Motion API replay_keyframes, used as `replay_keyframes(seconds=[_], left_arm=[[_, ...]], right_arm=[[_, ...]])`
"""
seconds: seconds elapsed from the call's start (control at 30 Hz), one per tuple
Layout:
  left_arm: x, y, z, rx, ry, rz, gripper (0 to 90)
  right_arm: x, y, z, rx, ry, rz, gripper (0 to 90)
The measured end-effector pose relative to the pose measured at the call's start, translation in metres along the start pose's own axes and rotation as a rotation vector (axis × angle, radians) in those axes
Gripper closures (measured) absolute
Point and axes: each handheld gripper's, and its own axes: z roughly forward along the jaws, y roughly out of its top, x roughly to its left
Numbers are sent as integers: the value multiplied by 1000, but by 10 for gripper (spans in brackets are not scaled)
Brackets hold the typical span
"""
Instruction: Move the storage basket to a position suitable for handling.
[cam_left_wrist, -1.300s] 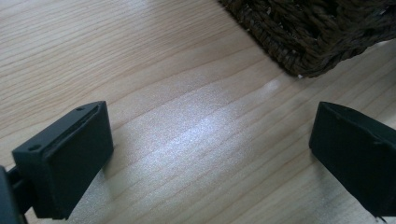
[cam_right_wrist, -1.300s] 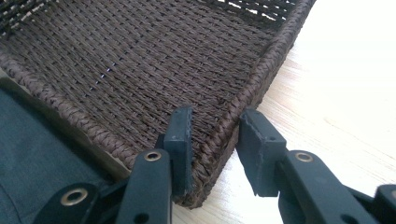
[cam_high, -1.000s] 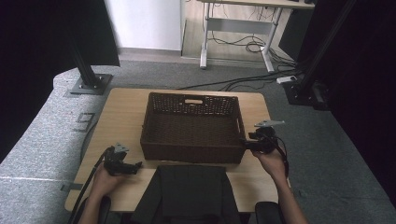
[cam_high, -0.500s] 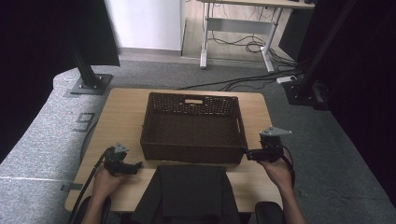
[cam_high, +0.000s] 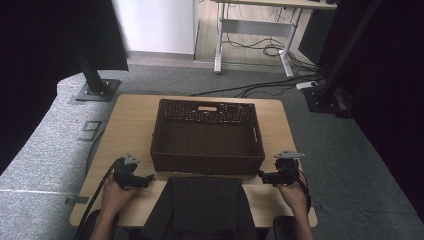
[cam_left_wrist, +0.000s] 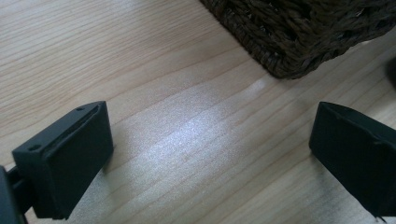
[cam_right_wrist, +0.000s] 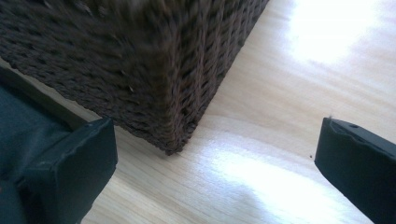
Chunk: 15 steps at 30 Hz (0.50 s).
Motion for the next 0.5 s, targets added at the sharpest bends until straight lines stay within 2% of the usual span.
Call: replay_keyframes(seconds=[0.07,0.17,0.27,0.4,0.5], left_arm=[[0,0,0,0,0,1,0],[0,0,0,0,-1,1,0],[0,0,0,0,-1,0,0],[0,0,0,0,-1,1,0],[0,0,0,0,-1,0,0]], right_arm=[[0,-6,6,0,16,19,0],[-1,-12,16,7,13,25,0],[0,-18,25,26,31,36,0],[2,-27,36,34,30,40,0],[2,-32,40,20,14,33,0]])
